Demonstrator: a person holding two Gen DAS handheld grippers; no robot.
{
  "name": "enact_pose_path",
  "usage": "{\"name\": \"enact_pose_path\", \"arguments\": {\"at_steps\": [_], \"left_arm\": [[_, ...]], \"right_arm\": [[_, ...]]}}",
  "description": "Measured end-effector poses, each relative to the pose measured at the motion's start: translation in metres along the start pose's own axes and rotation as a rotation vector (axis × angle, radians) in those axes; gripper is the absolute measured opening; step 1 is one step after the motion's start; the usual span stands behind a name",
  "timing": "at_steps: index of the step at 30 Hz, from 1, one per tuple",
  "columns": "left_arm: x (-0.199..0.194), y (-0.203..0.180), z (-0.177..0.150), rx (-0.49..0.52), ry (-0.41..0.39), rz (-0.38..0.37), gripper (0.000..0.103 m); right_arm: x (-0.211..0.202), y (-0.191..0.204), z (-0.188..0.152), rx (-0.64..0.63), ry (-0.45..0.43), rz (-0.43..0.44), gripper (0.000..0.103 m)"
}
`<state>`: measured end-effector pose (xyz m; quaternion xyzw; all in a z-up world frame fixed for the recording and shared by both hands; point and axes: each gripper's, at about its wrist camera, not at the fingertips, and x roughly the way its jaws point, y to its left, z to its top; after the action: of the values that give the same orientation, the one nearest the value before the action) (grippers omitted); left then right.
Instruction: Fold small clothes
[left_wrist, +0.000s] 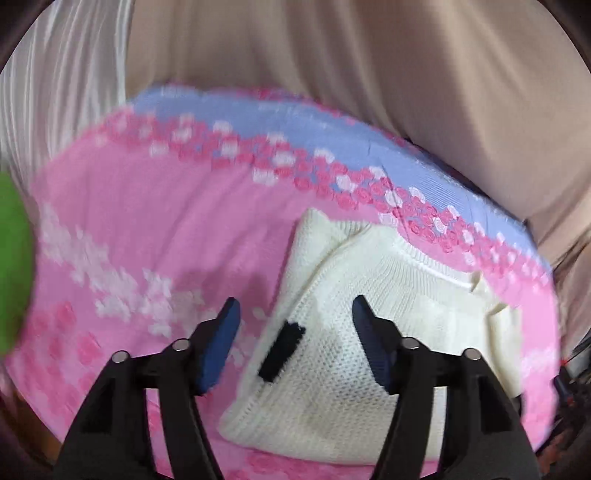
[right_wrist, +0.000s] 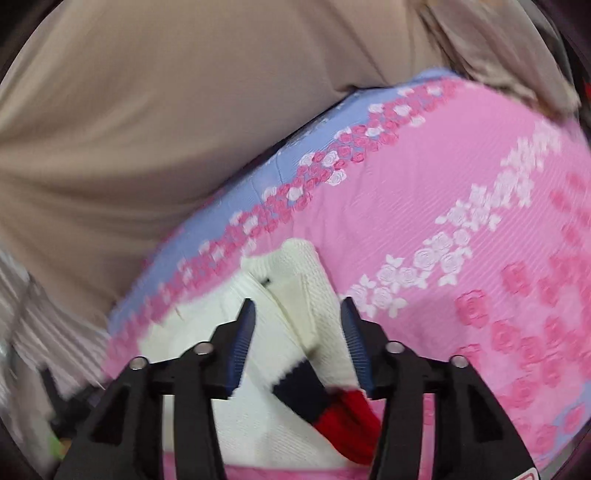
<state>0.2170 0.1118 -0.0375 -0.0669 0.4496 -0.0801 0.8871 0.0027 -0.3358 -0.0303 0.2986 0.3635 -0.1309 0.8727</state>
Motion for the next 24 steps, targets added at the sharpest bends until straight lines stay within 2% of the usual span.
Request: {"name": "enact_pose_path", "arguments": {"at_steps": [2, 4, 6, 8, 9, 10, 11, 12, 13, 14, 15, 16, 18, 20, 21, 23, 24], "left_arm": [[0.011, -0.012, 0.005, 0.059, 0.01, 0.02, 0.064], [0.028, -0.019, 0.009, 0.063, 0.051, 0.007, 0.063], [0.049, -0.024, 0.013, 0.059, 0.1, 0.004, 0.063], [0.066, -0.027, 0.015, 0.07, 0.138, 0.018, 0.061], [0.072, -0.029, 0.015, 0.074, 0.149, 0.01, 0.055], [0.077, -0.03, 0.016, 0.08, 0.16, 0.0, 0.04], [0.084, -0.032, 0.017, 0.086, 0.18, -0.005, 0.012], [0.09, -0.033, 0.017, 0.085, 0.202, -0.009, 0.007], [0.092, -0.032, 0.018, 0.07, 0.211, -0.013, 0.006], [0.088, -0.032, 0.02, 0.058, 0.192, -0.017, 0.005], [0.082, -0.033, 0.022, 0.06, 0.172, -0.021, 0.005], [0.07, -0.034, 0.027, 0.058, 0.148, -0.035, 0.005], [0.044, -0.033, 0.035, 0.042, 0.098, -0.065, 0.005], [0.016, -0.027, 0.047, 0.006, 0.045, -0.093, 0.005], [0.011, -0.024, 0.052, -0.01, 0.035, -0.086, 0.005], [0.02, -0.016, 0.058, -0.034, 0.032, -0.026, 0.005], [0.032, -0.012, 0.058, -0.04, 0.047, 0.01, 0.005]], "right_arm": [[0.01, 0.008, -0.008, -0.075, 0.034, -0.041, 0.058], [0.026, 0.019, -0.016, -0.152, 0.062, -0.074, 0.061], [0.037, 0.032, -0.031, -0.228, 0.093, -0.083, 0.061], [0.047, 0.056, -0.036, -0.343, 0.109, -0.067, 0.069], [0.052, 0.066, -0.038, -0.395, 0.106, -0.068, 0.073], [0.055, 0.074, -0.041, -0.44, 0.106, -0.075, 0.077], [0.066, 0.083, -0.045, -0.522, 0.114, -0.11, 0.077], [0.074, 0.09, -0.048, -0.563, 0.129, -0.149, 0.077], [0.086, 0.093, -0.05, -0.6, 0.155, -0.187, 0.064], [0.098, 0.095, -0.049, -0.624, 0.187, -0.219, 0.023], [0.103, 0.093, -0.045, -0.614, 0.208, -0.237, 0.011], [0.102, 0.092, -0.036, -0.57, 0.216, -0.226, 0.012], [0.072, 0.088, -0.005, -0.409, 0.156, -0.071, 0.011], [0.032, 0.085, 0.028, -0.279, 0.059, 0.07, 0.011], [0.023, 0.081, 0.04, -0.236, 0.032, 0.108, 0.011], [0.032, 0.069, 0.053, -0.181, 0.031, 0.113, 0.012], [0.052, 0.059, 0.055, -0.172, 0.059, 0.066, 0.012]]}}
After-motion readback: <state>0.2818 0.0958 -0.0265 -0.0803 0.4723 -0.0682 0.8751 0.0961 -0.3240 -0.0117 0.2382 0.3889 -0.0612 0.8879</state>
